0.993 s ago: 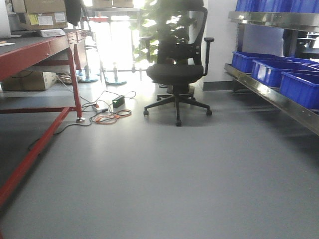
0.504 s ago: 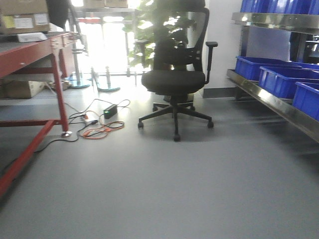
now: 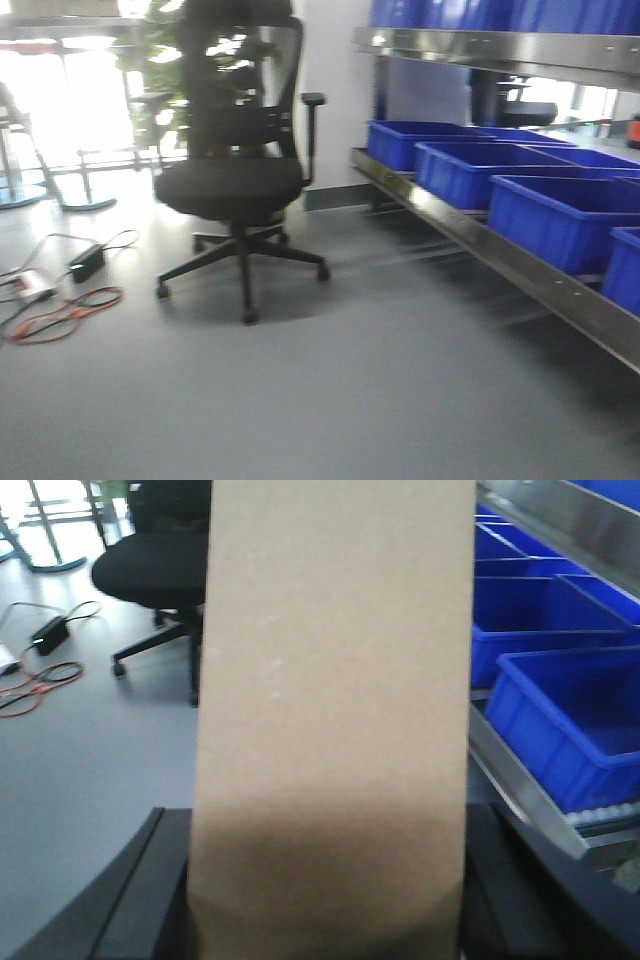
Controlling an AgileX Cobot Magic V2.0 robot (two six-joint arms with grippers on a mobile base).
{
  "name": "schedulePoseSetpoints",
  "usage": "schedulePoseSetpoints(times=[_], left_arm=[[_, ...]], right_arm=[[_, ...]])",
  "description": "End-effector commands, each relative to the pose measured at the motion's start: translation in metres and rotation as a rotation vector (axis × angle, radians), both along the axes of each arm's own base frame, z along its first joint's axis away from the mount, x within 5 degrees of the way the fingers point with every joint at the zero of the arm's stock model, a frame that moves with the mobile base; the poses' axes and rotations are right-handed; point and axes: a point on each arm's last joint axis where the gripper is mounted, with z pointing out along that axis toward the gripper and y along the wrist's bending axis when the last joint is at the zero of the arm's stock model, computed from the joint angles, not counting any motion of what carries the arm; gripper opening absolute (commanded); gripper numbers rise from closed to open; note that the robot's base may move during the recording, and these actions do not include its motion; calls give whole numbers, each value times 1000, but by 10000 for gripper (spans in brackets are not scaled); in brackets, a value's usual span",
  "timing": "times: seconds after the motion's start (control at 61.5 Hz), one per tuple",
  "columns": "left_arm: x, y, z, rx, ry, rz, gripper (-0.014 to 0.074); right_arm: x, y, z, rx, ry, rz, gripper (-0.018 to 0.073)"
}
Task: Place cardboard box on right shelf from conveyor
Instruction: 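Drive the base to the steel shelf holding the box in the right gripper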
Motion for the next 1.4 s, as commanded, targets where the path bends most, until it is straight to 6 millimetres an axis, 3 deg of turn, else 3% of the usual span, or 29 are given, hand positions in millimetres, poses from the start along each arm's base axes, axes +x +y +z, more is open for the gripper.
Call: schedulePoseSetpoints(times=[0.0,1.383], left_arm=[[-1,0,6,-11,-94,-2,-116],[-1,1,6,-11,-94,5,-116]], right_arm=[[2,0,16,-13,-108,-4,210],[2,0,16,-13,-108,-4,210]])
